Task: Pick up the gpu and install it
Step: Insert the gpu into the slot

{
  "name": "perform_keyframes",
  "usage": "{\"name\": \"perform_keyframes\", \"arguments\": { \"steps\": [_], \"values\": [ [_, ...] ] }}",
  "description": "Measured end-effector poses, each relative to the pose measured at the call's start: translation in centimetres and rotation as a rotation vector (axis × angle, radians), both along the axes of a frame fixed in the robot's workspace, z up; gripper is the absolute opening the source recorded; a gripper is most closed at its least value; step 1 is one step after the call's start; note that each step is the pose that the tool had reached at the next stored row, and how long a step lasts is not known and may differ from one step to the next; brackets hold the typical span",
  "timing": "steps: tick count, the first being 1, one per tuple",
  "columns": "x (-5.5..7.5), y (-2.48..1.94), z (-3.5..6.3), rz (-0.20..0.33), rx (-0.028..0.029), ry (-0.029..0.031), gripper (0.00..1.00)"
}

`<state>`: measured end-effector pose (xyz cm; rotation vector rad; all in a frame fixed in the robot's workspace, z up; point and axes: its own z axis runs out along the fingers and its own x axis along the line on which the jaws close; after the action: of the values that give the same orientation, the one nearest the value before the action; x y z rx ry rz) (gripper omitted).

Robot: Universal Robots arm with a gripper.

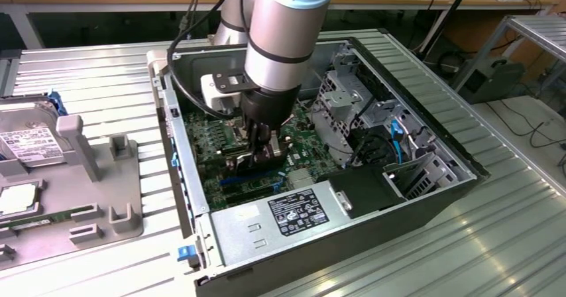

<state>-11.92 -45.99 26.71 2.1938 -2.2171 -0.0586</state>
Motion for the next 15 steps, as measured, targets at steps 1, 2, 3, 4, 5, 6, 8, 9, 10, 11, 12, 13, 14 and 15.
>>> {"name": "perform_keyframes", "arguments": {
  "steps": [1,2,3,4,5,6,8,9,10,11,12,13,14,15],
  "values": [
    [0.00,0.00,-0.01,0.000,-0.0001,0.0000,0.27],
    [-0.01,0.00,-0.01,0.000,-0.0002,0.0001,0.27],
    [-0.01,0.00,-0.01,0.000,-0.0002,0.0001,0.27],
    [-0.01,0.00,-0.02,0.000,0.0000,0.0000,0.27],
    [-0.01,0.00,-0.02,0.000,0.0000,-0.0001,0.27],
    [-0.01,0.00,-0.02,0.000,0.0000,0.0000,0.27],
    [-0.02,0.02,-0.03,0.000,0.0002,-0.0002,0.27],
    [-0.03,0.06,-0.04,0.000,0.0004,-0.0003,0.27],
    [-0.03,0.06,-0.04,0.000,0.0003,-0.0002,0.27],
    [-0.03,0.06,-0.03,0.000,0.0002,-0.0002,0.27],
    [-0.03,0.06,-0.03,0.000,0.0002,-0.0002,0.27],
    [-0.03,0.05,-0.02,0.000,0.0000,0.0000,0.27],
    [-0.06,0.05,-0.02,0.000,-0.0001,0.0000,0.27],
    [-0.11,0.05,-0.02,0.000,0.0000,-0.0001,0.27]
  ]
}}
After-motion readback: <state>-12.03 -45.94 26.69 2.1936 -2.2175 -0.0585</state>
